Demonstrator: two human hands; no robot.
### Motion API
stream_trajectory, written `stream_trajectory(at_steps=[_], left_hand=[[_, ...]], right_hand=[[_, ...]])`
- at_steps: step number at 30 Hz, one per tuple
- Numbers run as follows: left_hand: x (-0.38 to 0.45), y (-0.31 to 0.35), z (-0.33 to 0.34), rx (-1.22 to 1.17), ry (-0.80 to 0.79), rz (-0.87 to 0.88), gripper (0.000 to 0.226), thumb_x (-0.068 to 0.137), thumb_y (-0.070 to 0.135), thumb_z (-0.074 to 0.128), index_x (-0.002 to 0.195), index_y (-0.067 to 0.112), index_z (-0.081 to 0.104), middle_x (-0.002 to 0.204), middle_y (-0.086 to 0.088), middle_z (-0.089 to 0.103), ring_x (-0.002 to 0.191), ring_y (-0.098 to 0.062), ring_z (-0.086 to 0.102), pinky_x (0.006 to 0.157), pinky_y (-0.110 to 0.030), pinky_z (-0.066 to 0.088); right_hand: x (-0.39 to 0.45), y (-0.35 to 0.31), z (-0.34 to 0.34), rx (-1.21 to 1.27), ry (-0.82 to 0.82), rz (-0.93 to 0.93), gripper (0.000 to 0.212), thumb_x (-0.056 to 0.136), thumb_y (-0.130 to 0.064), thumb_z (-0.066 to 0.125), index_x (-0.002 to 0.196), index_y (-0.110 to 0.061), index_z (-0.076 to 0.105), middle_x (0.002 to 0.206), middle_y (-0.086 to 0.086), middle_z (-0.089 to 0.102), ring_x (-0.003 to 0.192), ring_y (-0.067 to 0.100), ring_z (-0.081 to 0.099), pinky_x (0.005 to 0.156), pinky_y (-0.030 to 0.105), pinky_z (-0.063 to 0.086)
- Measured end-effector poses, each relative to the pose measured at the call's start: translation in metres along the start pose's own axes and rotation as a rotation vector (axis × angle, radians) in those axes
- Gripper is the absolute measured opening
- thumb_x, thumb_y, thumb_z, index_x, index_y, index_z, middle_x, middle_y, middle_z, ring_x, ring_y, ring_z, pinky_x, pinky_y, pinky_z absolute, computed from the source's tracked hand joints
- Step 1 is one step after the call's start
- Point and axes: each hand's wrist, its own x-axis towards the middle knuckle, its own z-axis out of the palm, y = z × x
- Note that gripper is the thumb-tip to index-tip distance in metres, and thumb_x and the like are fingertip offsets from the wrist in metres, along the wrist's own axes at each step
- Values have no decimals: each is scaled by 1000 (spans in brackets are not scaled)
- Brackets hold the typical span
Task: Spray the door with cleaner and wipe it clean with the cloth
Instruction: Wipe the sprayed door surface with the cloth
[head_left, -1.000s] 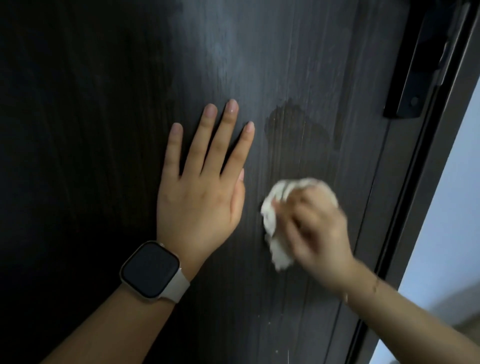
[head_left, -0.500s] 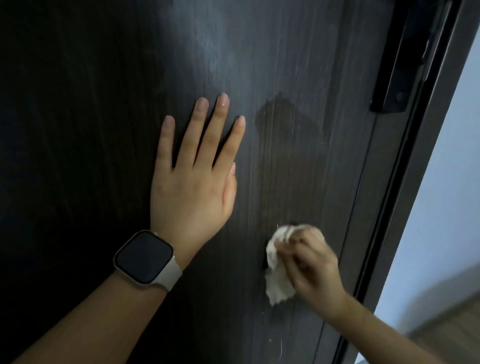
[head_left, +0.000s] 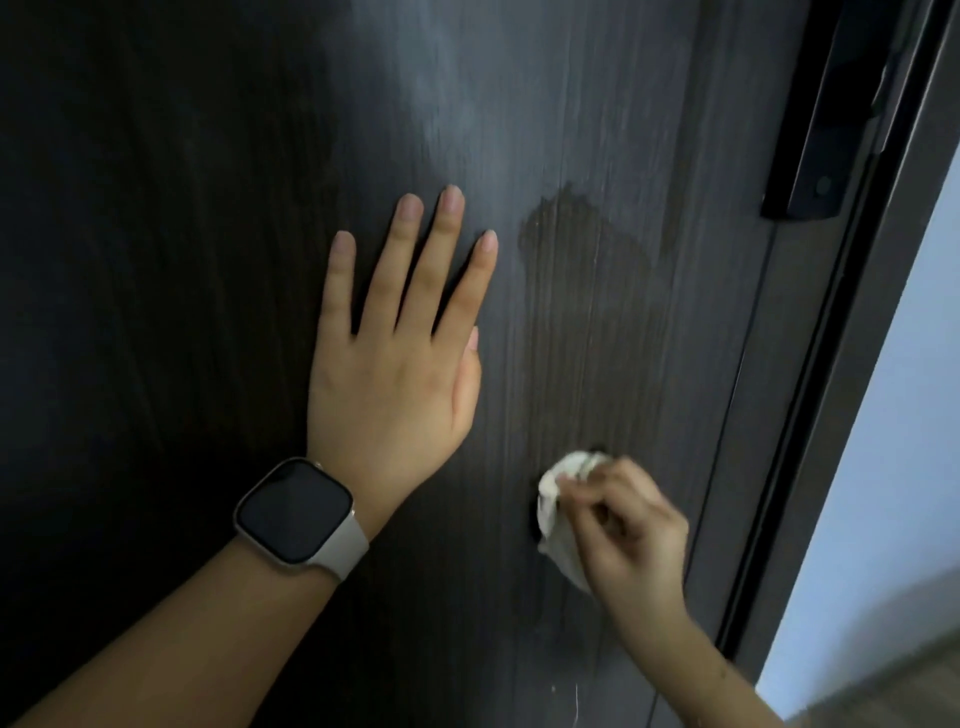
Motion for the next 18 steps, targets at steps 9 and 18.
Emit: stream_trajectory(at_steps=[9,18], left_hand=[[-1,0,-2,11,2,-2,55,102,27,28,155,18,19,162,-12,14,149,-31,11,119,-54,7],[-1,-1,-2,-4,3,-11,53,103,27,27,155,17,19,162,-12,13,149,-32,11,119,-54,6]], right_hand=[[-8,3,-2,-98,30,-12,7,82,0,64,80,-6,69,83,-1,60,80,22,61,66,37,50],[-6,-4,2,60,45,161,23,80,15,67,72,-6,66,75,0,56,72,10,57,66,14,42]])
